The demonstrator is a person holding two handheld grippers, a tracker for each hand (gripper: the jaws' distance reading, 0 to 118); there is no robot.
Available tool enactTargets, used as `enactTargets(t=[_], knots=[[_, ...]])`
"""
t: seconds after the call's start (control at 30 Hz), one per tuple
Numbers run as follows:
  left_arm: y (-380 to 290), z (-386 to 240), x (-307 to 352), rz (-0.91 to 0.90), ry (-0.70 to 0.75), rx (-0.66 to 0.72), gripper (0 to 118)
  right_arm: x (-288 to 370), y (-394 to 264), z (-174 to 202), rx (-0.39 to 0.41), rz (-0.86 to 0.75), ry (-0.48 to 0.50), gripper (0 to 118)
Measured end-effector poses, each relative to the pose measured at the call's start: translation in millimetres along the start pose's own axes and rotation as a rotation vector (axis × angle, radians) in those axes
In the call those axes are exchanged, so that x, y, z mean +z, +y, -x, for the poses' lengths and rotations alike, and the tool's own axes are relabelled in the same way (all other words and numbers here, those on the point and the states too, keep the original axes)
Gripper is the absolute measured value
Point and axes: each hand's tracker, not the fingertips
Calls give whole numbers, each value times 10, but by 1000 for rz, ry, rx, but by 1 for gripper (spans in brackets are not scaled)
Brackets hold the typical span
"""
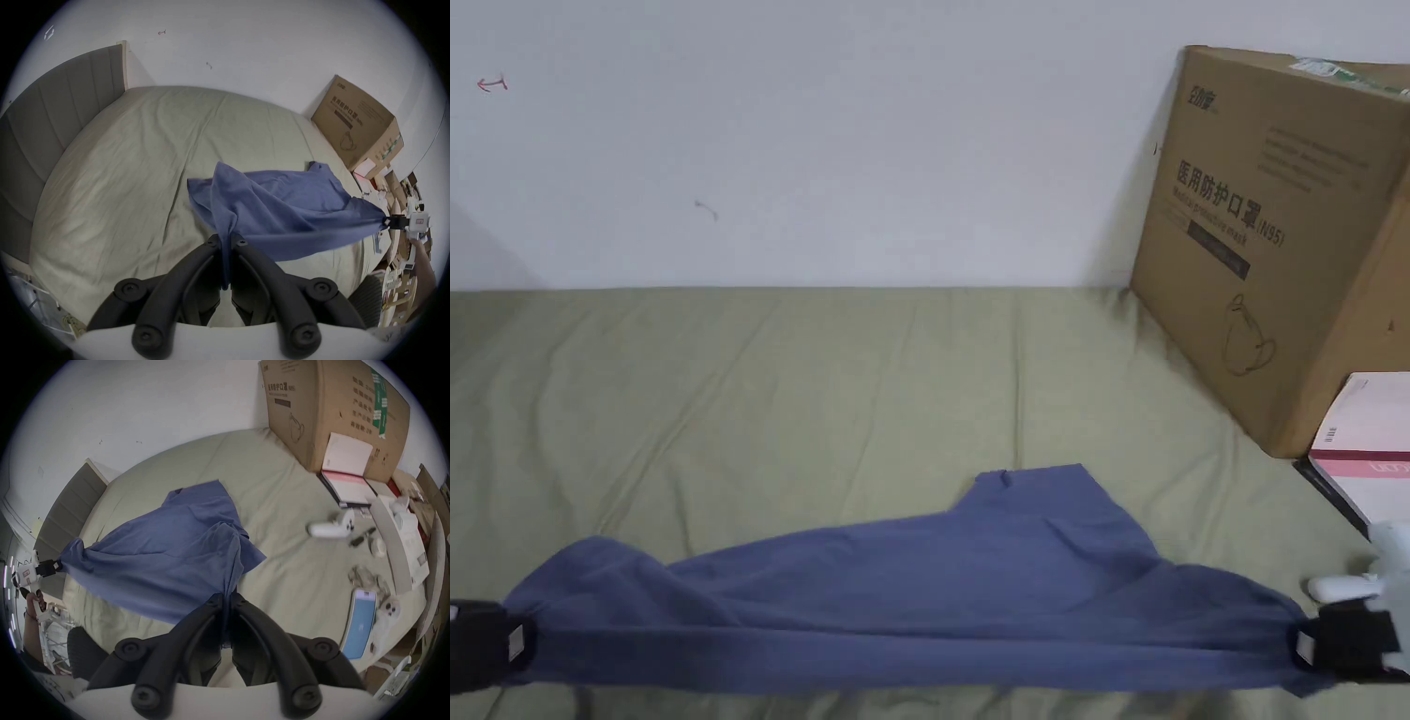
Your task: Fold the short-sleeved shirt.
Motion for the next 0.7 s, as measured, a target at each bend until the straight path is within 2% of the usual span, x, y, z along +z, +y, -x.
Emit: enactTargets(t=[0.07,0.1,0.2,0.23,0.3,0.37,0.4,0.43,0.47,0.5,0.53,0.57,0.6,0.7], knots=[[-240,86,29,89,-17,9,5,14,-202,9,-4,57,15,5],[-382,130,6,147,-26,13,5,-87,-295,-111,27,73,45,5],[-793,230,-234,333,3,-32,5,-395,-562,-36,62,203,9,5],[-905,248,-324,384,14,-43,5,-404,-702,-60,48,228,72,5],[-1081,276,-500,443,33,-63,5,-567,-799,-32,79,261,13,5],[-1160,290,-591,451,29,-22,6,-750,-840,-81,122,286,-10,5],[-1147,290,-598,445,27,-15,10,-780,-830,-82,126,292,-20,5],[-1130,285,-585,439,33,-13,20,-780,-802,-84,127,289,-21,6],[-1111,280,-563,440,39,-14,47,-770,-767,-80,145,285,-33,17],[-1083,273,-540,449,60,-22,80,-692,-798,28,182,274,-62,44],[-1059,278,-513,446,91,-41,104,-670,-763,42,202,271,-100,82],[-1037,289,-485,436,112,-58,107,-644,-733,52,208,266,-148,108],[-996,297,-406,416,104,-50,105,-617,-702,58,214,264,-177,110],[-757,263,-152,279,23,69,105,-374,-598,247,155,175,-86,110]])
